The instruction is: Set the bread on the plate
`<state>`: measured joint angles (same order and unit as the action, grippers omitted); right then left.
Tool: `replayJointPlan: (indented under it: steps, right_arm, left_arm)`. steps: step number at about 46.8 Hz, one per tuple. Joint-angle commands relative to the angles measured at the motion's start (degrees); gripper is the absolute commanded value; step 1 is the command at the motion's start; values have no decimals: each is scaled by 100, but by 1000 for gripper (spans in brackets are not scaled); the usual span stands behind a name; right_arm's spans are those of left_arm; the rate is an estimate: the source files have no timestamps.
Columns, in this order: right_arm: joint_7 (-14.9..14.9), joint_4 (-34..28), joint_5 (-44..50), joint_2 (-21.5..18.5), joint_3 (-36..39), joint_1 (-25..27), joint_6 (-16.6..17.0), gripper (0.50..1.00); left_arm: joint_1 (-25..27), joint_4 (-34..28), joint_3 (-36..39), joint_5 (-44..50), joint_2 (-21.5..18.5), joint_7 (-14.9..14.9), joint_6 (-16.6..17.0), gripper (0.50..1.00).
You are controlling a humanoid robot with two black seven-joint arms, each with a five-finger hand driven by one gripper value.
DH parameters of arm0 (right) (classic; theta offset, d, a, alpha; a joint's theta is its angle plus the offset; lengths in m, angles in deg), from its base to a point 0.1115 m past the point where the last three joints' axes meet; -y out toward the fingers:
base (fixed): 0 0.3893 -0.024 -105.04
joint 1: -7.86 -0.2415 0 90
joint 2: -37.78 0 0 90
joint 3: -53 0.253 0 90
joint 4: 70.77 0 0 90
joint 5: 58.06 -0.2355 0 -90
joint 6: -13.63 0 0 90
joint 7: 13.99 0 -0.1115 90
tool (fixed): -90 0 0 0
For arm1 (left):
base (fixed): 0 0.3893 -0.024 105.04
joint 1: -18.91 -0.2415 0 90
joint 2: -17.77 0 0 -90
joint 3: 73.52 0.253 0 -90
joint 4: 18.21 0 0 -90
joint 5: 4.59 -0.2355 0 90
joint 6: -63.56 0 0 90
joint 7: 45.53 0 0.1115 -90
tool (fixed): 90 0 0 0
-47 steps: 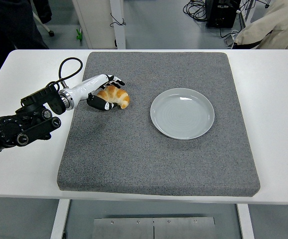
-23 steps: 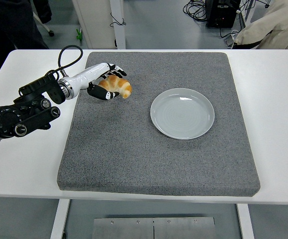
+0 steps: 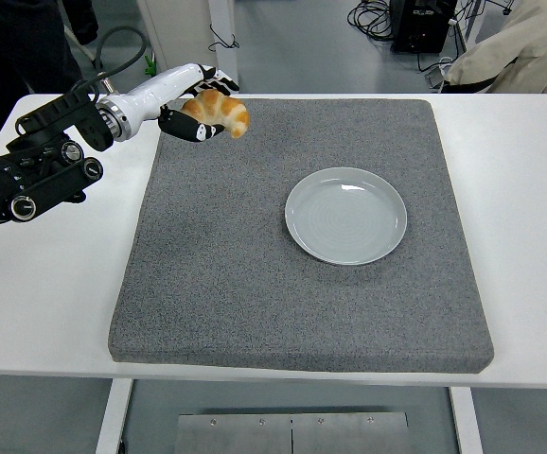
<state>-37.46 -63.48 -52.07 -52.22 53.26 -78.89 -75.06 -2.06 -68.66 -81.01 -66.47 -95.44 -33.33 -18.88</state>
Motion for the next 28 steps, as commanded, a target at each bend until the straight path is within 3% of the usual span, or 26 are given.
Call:
replayJointPlan:
  steps: [1, 10, 28]
  right_arm:
    - [0, 0, -1, 0, 0, 0, 1, 1000]
    - [0, 0, -1, 0, 0, 0, 1, 1000]
    - [0, 0, -1, 0, 0, 0, 1, 1000]
  left_arm:
    - [128, -9, -7, 1, 26, 11, -106, 692]
    - [313, -44, -42, 1, 123, 20, -176, 707]
    - [418, -114, -33, -219, 756, 20, -176, 711]
